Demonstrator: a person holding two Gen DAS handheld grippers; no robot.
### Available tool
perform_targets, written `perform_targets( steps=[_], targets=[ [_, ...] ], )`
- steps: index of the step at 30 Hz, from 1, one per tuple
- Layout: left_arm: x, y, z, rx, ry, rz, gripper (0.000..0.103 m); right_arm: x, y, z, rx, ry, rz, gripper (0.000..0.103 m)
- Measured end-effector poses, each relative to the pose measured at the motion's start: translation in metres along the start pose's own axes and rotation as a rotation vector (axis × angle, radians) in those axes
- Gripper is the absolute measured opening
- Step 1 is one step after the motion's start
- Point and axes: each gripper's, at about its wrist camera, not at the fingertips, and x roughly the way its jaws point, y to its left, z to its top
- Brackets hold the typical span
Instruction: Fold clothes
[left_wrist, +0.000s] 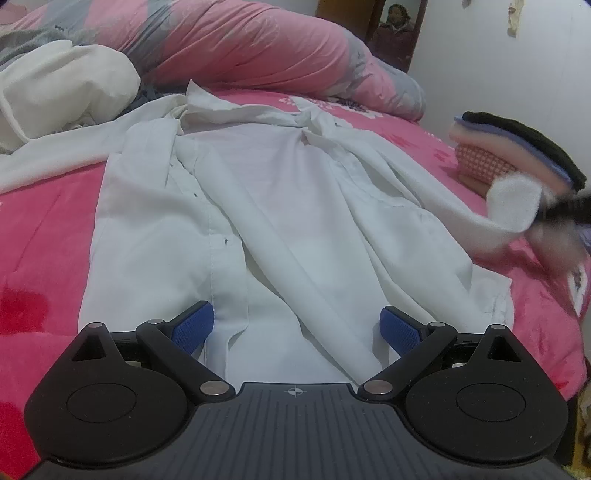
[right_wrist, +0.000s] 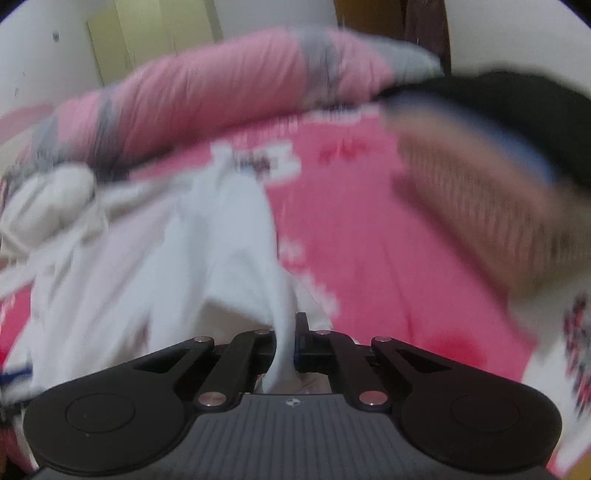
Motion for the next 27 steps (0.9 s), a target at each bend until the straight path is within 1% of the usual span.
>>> perform_targets(
  steps=[5,15,16,20,22,24,25,26,27],
  targets=[
    [0.0,0.0,-0.001,-0.002,-0.001,0.0,0.098,-0.001,0.012,0.069,-0.041,-0.159,-0.029,0.0],
    [0.001,0.002,0.003,-0.018,0.012,-0.014,0.098,0.057,0.027,0.222,-0.133,-0.364,-0.213,0.0],
    [0.001,0.002,0.003,-0.014,0.014,-0.015,0.098,0.066,0.026,0.234,-0.136,-0.371,-0.237,0.0],
    [0.001,0.001,0.003,0.001,0.022,-0.018,0.098,0.112,0.017,0.266,-0.102,-0.374,-0.346,0.0],
    [0.002,0.001,0.003,0.007,0.024,-0.018,0.098,0.144,0.01,0.274,-0.089,-0.322,-0.368,0.001],
    [0.002,0.001,0.003,0.014,0.026,-0.017,0.098,0.185,0.006,0.273,-0.101,-0.217,-0.407,0.007],
    [0.003,0.001,0.003,0.016,0.027,-0.016,0.098,0.202,0.007,0.266,-0.116,-0.155,-0.437,0.022],
    [0.003,0.0,0.003,0.017,0.027,-0.015,0.098,0.22,0.007,0.259,-0.132,-0.091,-0.468,0.044],
    [0.003,0.001,0.003,0.015,0.027,-0.015,0.098,0.238,0.007,0.252,-0.147,-0.028,-0.498,0.051]
  ],
)
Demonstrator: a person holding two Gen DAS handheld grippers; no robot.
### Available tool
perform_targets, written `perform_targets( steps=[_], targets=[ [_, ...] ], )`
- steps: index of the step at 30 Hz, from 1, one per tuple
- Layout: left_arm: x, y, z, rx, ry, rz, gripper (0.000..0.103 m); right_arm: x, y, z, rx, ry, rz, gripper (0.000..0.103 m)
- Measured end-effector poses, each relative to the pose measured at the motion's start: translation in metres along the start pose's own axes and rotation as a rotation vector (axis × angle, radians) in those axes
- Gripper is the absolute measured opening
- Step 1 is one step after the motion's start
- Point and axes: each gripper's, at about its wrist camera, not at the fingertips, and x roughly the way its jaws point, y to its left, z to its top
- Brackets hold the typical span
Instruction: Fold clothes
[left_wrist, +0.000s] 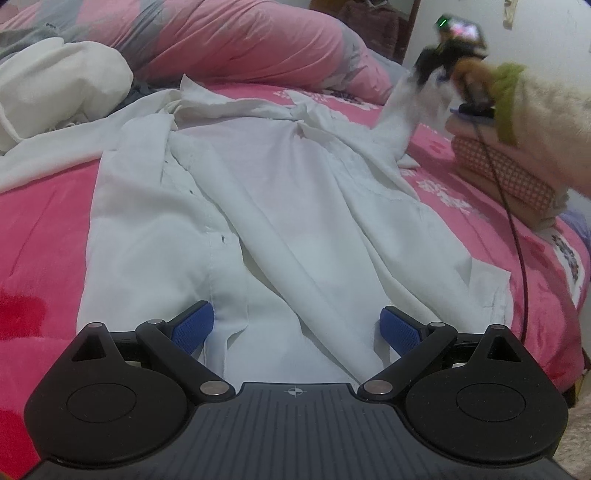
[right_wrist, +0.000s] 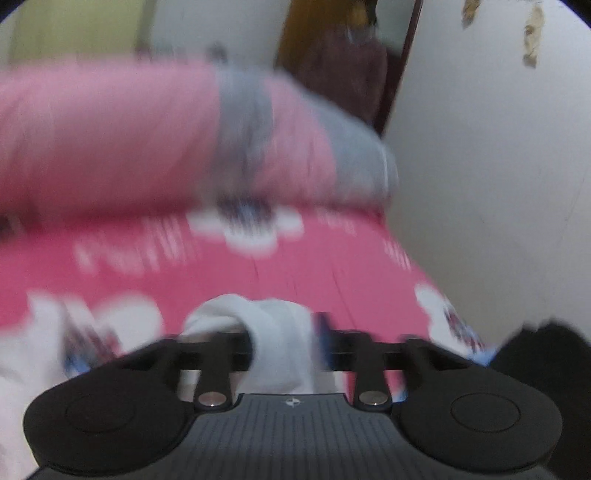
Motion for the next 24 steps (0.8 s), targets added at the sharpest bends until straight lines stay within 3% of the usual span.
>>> perform_targets(
  steps=[6,10,13,24],
  targets=[
    [0.0,0.002,-0.002,-0.001,-0.014,-0.011,0.098,-0.014,0.015,-0.035,-0.027,0.074,0.065,0.059],
    [-0.003,0.003,-0.003,-0.021,-0.034,-0.017,0.098,-0.088,-0.013,-0.051,0.063,0.019,0.238,0.06],
    [-0.008,0.004,-0.003,-0.033,-0.047,-0.017,0.098,-0.154,-0.041,-0.066,0.136,-0.041,0.382,0.066],
    [-0.026,0.004,-0.003,-0.073,-0.093,-0.014,0.098,-0.264,-0.021,-0.216,0.091,0.037,0.665,0.065]
  ],
)
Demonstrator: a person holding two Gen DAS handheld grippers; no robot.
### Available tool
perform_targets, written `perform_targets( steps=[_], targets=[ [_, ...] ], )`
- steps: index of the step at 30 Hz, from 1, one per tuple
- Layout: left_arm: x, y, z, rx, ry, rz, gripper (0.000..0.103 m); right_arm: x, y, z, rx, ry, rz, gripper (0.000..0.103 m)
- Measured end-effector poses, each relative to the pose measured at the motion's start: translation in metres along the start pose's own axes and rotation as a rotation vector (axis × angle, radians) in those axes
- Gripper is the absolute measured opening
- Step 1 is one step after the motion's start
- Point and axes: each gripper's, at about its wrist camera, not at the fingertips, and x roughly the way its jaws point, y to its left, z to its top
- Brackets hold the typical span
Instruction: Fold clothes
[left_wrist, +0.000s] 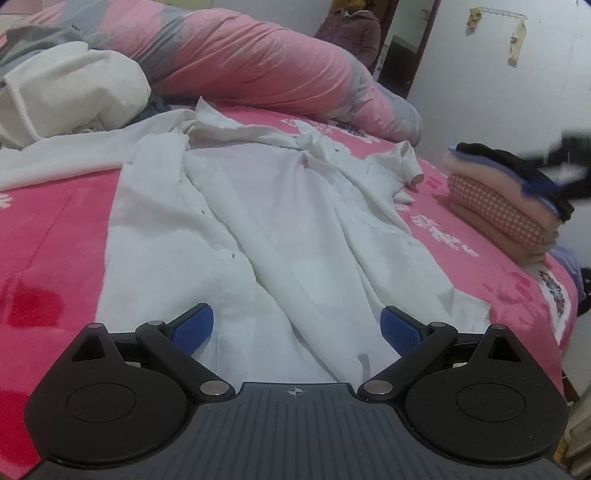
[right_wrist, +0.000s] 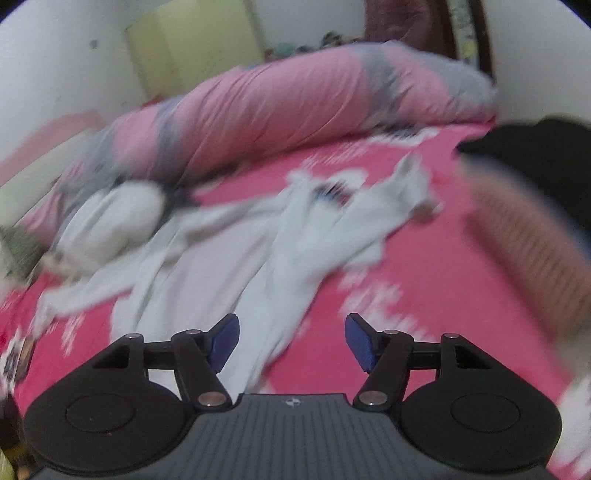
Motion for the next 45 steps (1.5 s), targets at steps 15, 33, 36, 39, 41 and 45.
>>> perform_targets(
  steps=[15,33,36,39,41,45],
  targets=[
    [-0.021,-0.011,-0.02,0.046,0.024,0.055,0.098,0.047,0.039,-0.102,0.052,0.073,0.129,0.044],
    [-0.013,-0.005,-0.02,0.047,0.057,0.096,0.097,-0.054,-0.104,-0.085,0.47,-0.308,-0.05,0.0],
    [-0.013,-0.004,-0.019,0.046,0.061,0.103,0.097,-0.045,-0.127,-0.103,0.568,-0.256,-0.105,0.0],
    [-0.012,-0.005,-0.018,0.048,0.065,0.112,0.097,-0.036,-0.149,-0.121,0.666,-0.202,-0.16,0.003],
    [-0.013,-0.006,-0.017,0.054,0.066,0.116,0.097,-0.03,-0.165,-0.133,0.73,-0.165,-0.196,0.015],
    [-0.026,-0.005,-0.017,0.06,0.043,0.125,0.097,-0.029,-0.154,-0.137,0.735,-0.155,-0.133,0.039]
  ],
)
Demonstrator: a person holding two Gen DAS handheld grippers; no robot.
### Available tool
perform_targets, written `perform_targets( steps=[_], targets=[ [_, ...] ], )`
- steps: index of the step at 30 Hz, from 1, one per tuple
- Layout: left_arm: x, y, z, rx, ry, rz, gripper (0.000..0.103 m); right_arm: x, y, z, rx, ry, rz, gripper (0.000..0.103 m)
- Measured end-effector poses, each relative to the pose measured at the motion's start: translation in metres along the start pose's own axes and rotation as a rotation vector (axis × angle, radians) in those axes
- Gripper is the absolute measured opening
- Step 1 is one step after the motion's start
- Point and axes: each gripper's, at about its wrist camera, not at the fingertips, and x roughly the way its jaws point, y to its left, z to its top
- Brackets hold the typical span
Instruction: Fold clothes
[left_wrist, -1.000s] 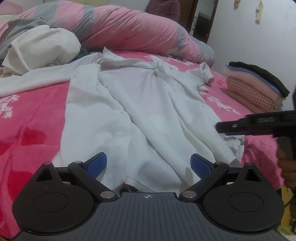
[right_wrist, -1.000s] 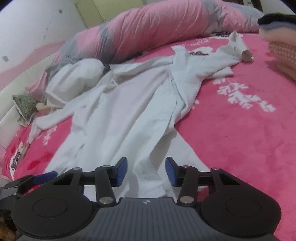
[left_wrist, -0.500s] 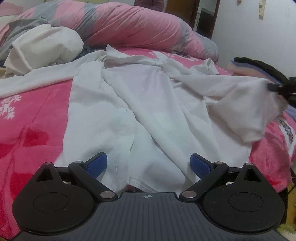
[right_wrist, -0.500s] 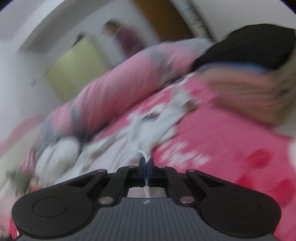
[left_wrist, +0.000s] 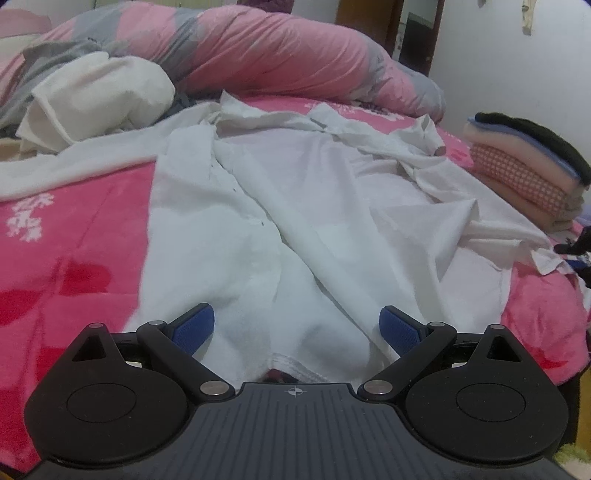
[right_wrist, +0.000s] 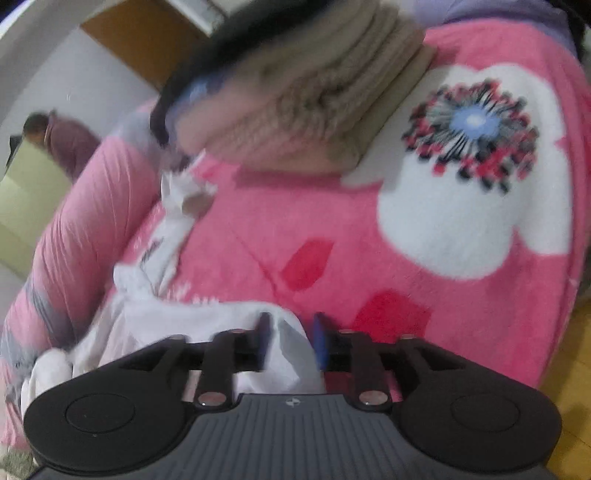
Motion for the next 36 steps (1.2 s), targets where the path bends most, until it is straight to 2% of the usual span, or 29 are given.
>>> perform_targets(
  steps=[1,6,8,14,25,32,36],
  targets=[
    [-0.004,0.002,0.0,-0.001,-0.007,0.002,0.097,0.0,0.01,-0.005,-0.028,0.015,0.028,0.044],
    [-0.02,0.007,-0.005,0.039,-0.036,0.056,0.097,-0.002,0.059,-0.03,-0.168,0.092,0.171,0.044],
    [-0.024,0.011,-0.008,0.045,-0.038,0.08,0.097,-0.002,0.078,-0.04,-0.225,0.122,0.228,0.05],
    [-0.031,0.027,-0.017,-0.03,-0.041,0.094,0.097,-0.004,0.137,-0.07,-0.393,0.214,0.399,0.051],
    [-0.048,0.054,-0.035,-0.104,-0.078,0.074,0.097,0.099,0.22,-0.166,-0.312,0.68,0.508,0.046],
    [-0.048,0.059,-0.04,-0.093,-0.101,0.013,0.097,0.113,0.232,-0.181,-0.285,0.695,0.471,0.04],
    [-0.046,0.061,-0.041,-0.106,-0.112,-0.011,0.097,0.113,0.24,-0.186,-0.253,0.711,0.497,0.039]
  ],
)
